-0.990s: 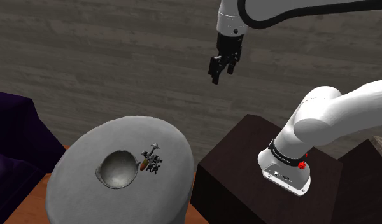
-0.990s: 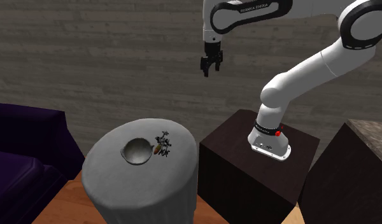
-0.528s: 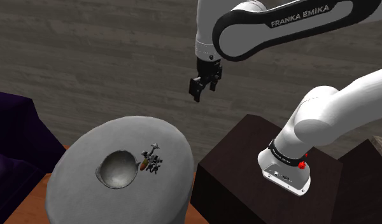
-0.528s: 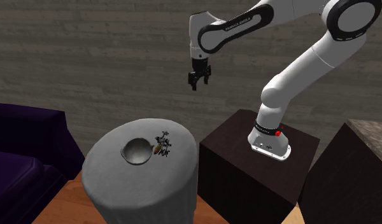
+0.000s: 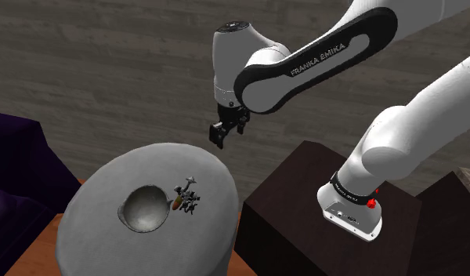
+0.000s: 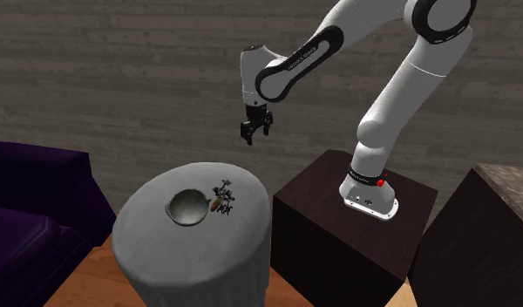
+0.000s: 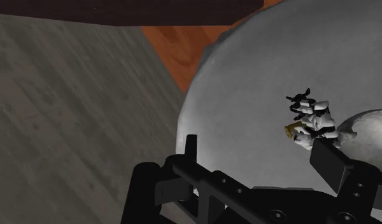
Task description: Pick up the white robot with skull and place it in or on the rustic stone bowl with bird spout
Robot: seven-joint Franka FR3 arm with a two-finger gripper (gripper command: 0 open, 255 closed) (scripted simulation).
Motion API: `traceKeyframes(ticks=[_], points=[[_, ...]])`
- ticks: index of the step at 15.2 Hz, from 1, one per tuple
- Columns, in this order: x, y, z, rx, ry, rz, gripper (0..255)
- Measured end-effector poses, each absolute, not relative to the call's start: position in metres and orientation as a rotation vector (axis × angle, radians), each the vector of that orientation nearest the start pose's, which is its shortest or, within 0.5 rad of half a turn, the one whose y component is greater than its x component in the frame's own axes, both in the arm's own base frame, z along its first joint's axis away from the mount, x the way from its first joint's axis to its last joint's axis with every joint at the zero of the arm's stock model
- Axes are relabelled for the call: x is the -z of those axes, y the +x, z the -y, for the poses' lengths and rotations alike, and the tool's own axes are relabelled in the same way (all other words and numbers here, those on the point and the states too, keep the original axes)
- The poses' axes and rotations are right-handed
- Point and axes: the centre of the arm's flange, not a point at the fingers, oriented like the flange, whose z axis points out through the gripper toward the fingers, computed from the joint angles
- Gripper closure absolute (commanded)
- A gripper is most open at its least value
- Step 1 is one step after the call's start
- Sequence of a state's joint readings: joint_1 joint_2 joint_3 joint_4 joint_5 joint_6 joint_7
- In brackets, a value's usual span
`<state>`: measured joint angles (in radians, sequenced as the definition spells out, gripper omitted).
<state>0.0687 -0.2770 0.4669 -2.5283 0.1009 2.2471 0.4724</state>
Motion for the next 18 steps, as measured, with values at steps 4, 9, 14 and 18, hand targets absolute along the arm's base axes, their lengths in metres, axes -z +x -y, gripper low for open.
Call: traceKeyframes(ticks=[4,9,14,18], points=[[-0.322,0.382,-0.252,0.004,-3.194,-0.033,0],[-0.274,0.403,-0.294,0.014,-3.19,-0.038,0],[-0.227,0.421,-0.337,0.027,-3.187,-0.044,0],[-0.195,0.429,-0.361,0.033,-3.186,-0.046,0]])
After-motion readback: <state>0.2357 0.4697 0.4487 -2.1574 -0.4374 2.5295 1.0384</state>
